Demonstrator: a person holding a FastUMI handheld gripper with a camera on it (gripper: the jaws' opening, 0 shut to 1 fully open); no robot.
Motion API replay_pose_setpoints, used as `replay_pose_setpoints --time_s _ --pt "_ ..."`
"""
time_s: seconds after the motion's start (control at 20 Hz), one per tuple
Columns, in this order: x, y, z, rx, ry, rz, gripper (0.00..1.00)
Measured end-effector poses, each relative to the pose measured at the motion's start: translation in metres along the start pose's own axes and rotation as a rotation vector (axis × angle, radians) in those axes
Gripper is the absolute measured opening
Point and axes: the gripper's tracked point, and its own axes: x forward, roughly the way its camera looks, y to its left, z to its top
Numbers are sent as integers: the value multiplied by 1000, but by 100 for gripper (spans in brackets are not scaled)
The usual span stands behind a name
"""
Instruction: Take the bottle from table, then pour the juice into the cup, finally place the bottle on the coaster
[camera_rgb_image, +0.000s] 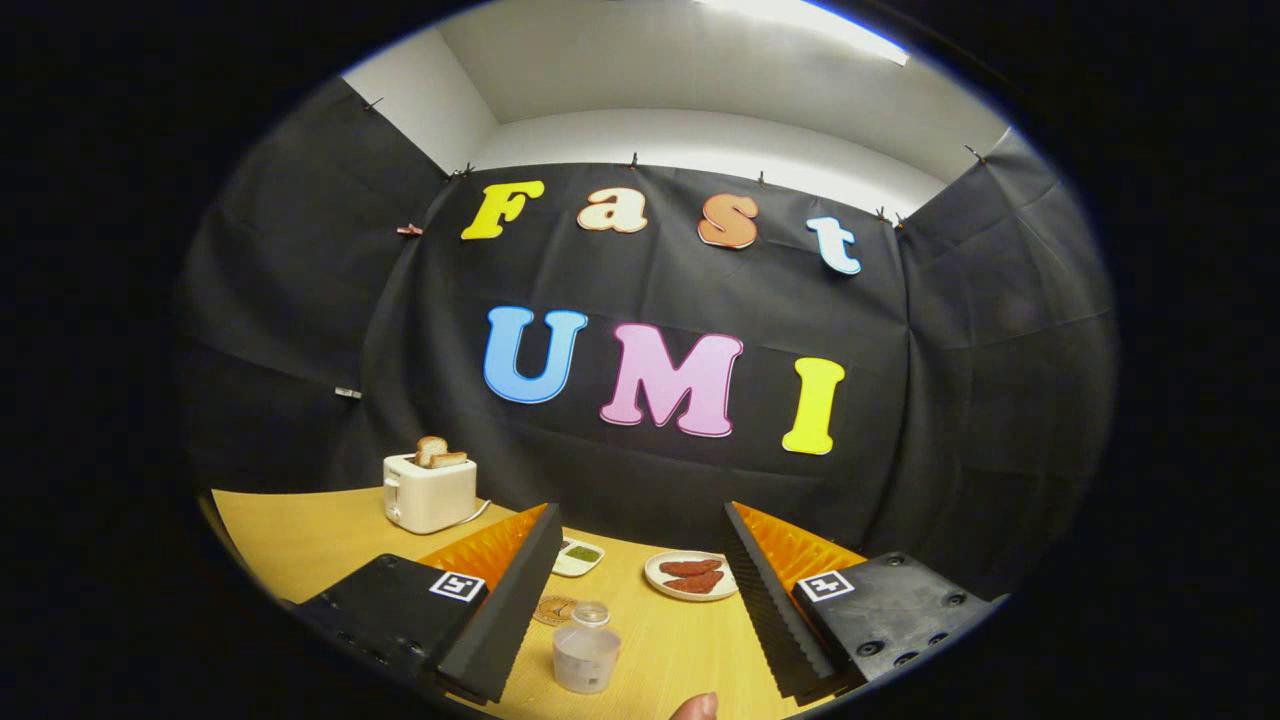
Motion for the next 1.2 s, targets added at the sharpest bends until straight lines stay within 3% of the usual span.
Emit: replay_pose_setpoints --time_s 0.3,0.7,1.2 --pt "4 22 -65 34 47 9 97" --pt "20 28 -141 70 110 -55 97" --pt "37 33 -191 85 190 -129 97"
